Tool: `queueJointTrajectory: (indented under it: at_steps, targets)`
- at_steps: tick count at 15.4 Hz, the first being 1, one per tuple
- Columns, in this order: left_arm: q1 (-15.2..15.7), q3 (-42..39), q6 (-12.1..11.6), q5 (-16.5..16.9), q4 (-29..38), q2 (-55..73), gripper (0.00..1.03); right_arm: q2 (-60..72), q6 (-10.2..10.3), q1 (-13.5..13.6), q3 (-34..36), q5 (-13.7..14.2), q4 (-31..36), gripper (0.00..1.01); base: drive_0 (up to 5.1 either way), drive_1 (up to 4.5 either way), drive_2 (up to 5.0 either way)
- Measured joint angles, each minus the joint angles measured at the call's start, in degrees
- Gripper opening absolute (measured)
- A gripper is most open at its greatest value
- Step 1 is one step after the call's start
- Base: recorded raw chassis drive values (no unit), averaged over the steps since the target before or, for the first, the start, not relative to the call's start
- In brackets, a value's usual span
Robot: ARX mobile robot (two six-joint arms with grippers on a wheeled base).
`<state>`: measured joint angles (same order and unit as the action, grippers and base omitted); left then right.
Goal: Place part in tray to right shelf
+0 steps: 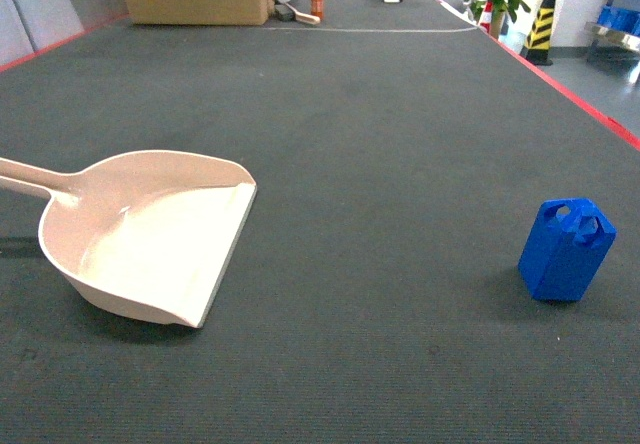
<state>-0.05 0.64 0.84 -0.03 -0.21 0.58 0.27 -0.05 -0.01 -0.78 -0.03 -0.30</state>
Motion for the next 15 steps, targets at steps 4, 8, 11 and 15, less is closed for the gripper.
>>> queueJointTrajectory:
  at_steps: [4,8,11,15]
  targets:
    - [0.0,0.0,0.0,0.0,0.0,0.0,0.98,0.0,0.0,0.0,0.0,0.0,0.0,0.98,0.0,0.00,0.0]
    - [0.0,0.0,0.0,0.0,0.0,0.0,0.98,0.0,0.0,0.0,0.0,0.0,0.0,0.98,0.0,0.00,0.0]
    - [0.0,0.0,0.0,0.0,0.0,0.0,0.98,0.0,0.0,0.0,0.0,0.0,0.0,0.98,0.0,0.00,0.0]
    - [0.0,0.0,0.0,0.0,0.0,0.0,0.98,0.0,0.0,0.0,0.0,0.0,0.0,0.98,0.0,0.00,0.0]
